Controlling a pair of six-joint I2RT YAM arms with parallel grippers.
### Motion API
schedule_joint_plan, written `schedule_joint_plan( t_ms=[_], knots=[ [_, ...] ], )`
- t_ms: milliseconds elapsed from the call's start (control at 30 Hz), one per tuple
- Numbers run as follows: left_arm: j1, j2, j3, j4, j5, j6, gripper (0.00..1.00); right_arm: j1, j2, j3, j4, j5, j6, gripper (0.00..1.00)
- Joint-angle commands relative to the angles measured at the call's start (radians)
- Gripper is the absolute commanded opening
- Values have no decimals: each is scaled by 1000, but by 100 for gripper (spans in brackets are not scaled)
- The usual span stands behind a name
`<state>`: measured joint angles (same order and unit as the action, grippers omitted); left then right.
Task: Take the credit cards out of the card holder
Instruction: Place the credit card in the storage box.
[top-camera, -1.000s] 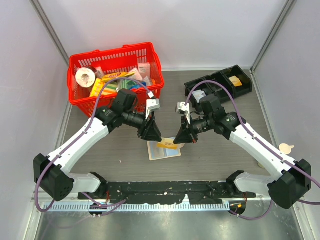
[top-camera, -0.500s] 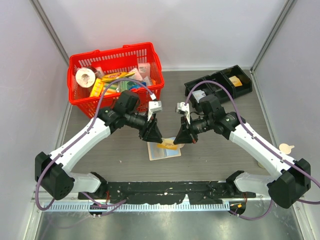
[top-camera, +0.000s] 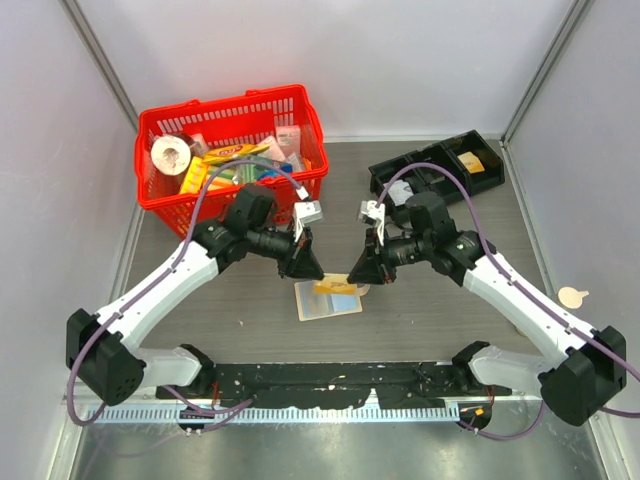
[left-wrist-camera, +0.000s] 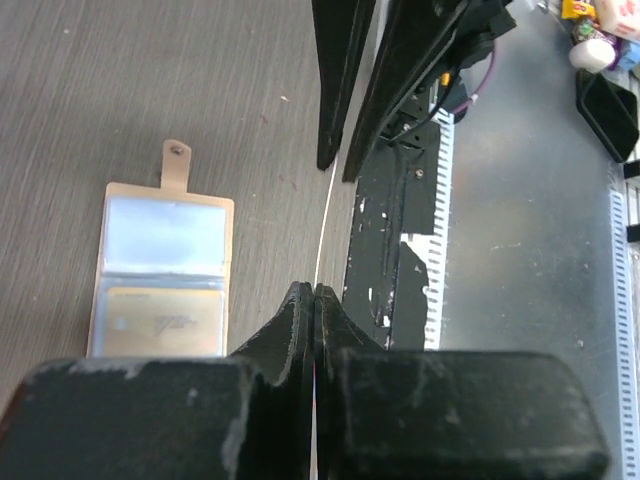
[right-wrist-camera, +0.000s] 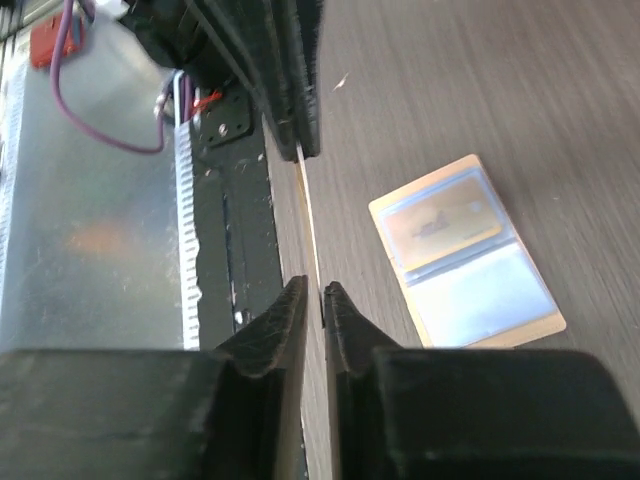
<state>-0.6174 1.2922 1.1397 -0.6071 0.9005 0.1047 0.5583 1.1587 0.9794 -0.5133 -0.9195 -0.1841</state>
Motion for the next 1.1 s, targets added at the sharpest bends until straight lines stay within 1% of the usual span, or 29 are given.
schedule_joint_plan(
  t_ms=[0, 33, 67, 100, 133, 167, 200, 233, 267, 300, 400, 467, 500, 533, 567, 600, 633, 667, 800, 967, 1067],
  knots=[
    [-1, -109, -89, 214, -144, -166, 0, -41, -106, -77, 267, 77, 174, 23],
    [-1, -131, -133, 271, -185, -219, 0, -47, -138, -114, 329, 93, 207, 33],
    [-2, -154, -162, 340, -214, -258, 0, -55, -157, -131, 367, 132, 250, 37],
    [-1, -177, -188, 383, -245, -292, 0, -58, -193, -169, 427, 155, 297, 47],
    [-1, -192, -207, 414, -282, -325, 0, -61, -212, -186, 462, 224, 322, 53],
    [-1, -211, -230, 450, -317, -362, 0, -64, -259, -227, 542, 264, 360, 62],
    [-1, -229, -250, 480, -351, -402, 0, -63, -286, -246, 570, 324, 385, 68],
    [-2, -247, -270, 515, -385, -436, 0, -61, -325, -281, 619, 402, 417, 77],
    [-1, -260, -291, 555, -403, -466, 0, -63, -365, -298, 640, 438, 434, 78],
    [-2, -272, -307, 581, -429, -500, 0, -63, -384, -329, 677, 482, 458, 79],
    [-2, -304, -379, 743, -508, -633, 0, -63, -428, -399, 775, 538, 544, 79],
    [-5, -312, -432, 878, -526, -739, 0, -63, -436, -474, 969, 544, 673, 79],
    [-5, -312, -449, 930, -529, -778, 0, -63, -439, -536, 1039, 548, 758, 79],
    [-5, -307, -458, 964, -535, -821, 0, -61, -438, -563, 1167, 553, 808, 79],
    [-10, -304, -466, 1004, -541, -858, 0, -60, -435, -624, 1226, 561, 881, 79],
    [-18, -301, -481, 1058, -554, -899, 0, -60, -429, -674, 1325, 570, 912, 79],
    [-28, -300, -495, 1102, -575, -940, 0, -57, -426, -692, 1363, 594, 967, 79],
    [-37, -295, -514, 1145, -593, -971, 0, -55, -413, -724, 1441, 605, 1006, 79],
    [-79, -266, -537, 1259, -646, -1068, 0, -40, -361, -754, 1573, 634, 1074, 77],
    [-107, -228, -561, 1339, -677, -1134, 0, -31, -259, -754, 1734, 633, 1144, 74],
    [-119, -209, -563, 1369, -680, -1160, 0, -24, -206, -739, 1788, 628, 1175, 72]
  ],
)
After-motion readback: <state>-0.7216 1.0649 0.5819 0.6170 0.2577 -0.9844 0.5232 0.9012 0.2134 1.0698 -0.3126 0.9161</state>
